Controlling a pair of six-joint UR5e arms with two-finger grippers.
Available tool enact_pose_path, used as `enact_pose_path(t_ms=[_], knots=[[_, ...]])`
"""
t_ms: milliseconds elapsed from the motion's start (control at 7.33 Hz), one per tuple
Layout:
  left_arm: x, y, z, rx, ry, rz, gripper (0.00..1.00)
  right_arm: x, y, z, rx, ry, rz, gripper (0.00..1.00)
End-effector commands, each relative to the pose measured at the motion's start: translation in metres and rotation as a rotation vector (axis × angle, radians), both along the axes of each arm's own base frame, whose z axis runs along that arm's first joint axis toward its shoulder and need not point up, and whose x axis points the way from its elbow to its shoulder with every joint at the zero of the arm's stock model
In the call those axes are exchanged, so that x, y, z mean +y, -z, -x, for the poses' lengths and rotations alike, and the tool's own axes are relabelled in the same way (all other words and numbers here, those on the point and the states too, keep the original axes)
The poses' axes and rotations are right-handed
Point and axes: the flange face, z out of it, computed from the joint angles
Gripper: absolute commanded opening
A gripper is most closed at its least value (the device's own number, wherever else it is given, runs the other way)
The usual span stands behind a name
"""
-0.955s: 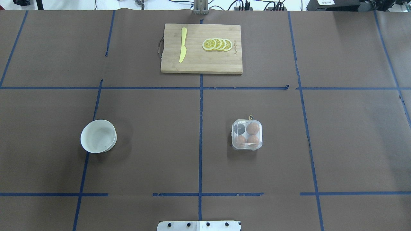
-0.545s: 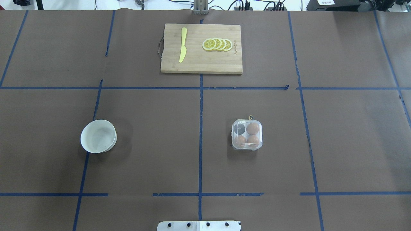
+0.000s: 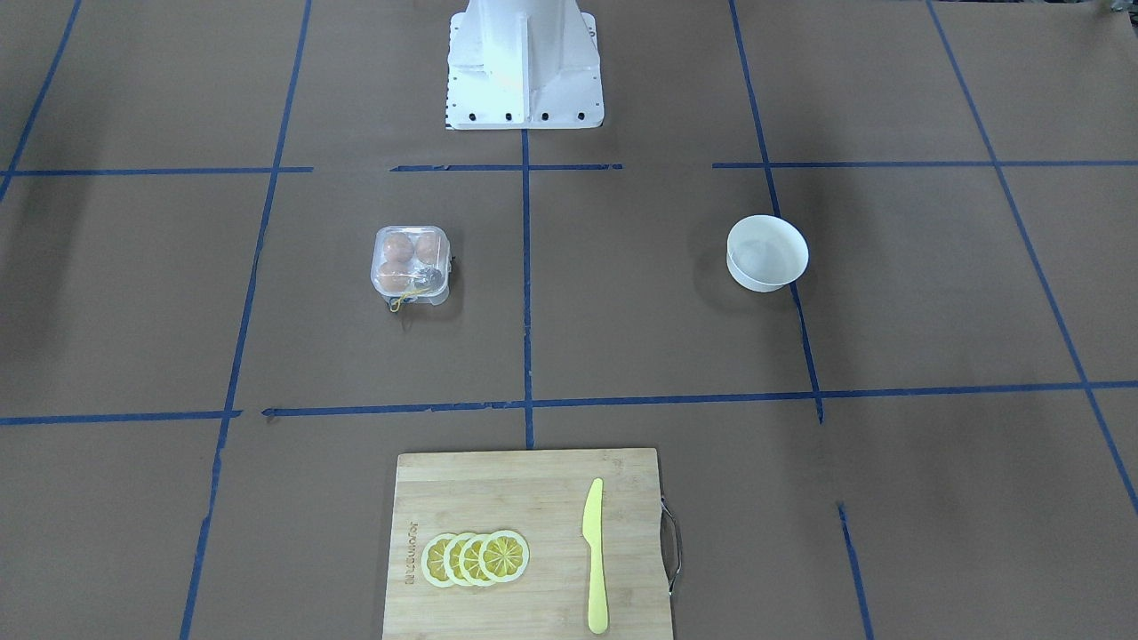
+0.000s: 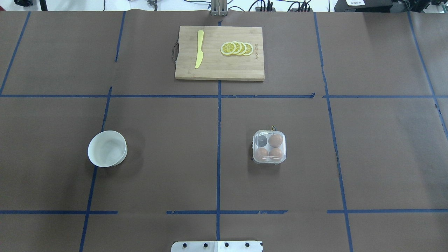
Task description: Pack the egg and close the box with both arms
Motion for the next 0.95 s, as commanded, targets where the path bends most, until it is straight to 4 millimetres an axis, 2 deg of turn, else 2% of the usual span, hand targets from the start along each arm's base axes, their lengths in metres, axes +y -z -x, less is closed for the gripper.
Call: enact_pose_path(t_ms=[0, 273, 818], knots=[[0.0049, -0.0057, 0.0008, 0.001, 0.003, 0.016, 1.00, 0.0001, 0.0002, 0.0012, -0.012, 0.001, 0.002, 1.00], [0.0085, -0.0088, -0.0002, 0.007, 0.001, 0.023, 1.00, 0.0002, 0.0010, 0.0019, -0.023, 0.002, 0.001, 1.00], [0.0078, -0.0029, -0.0042, 0.061, 0.001, 0.015, 1.00, -0.0014, 0.0039, 0.0026, -0.033, 0.002, -0.003, 1.00]])
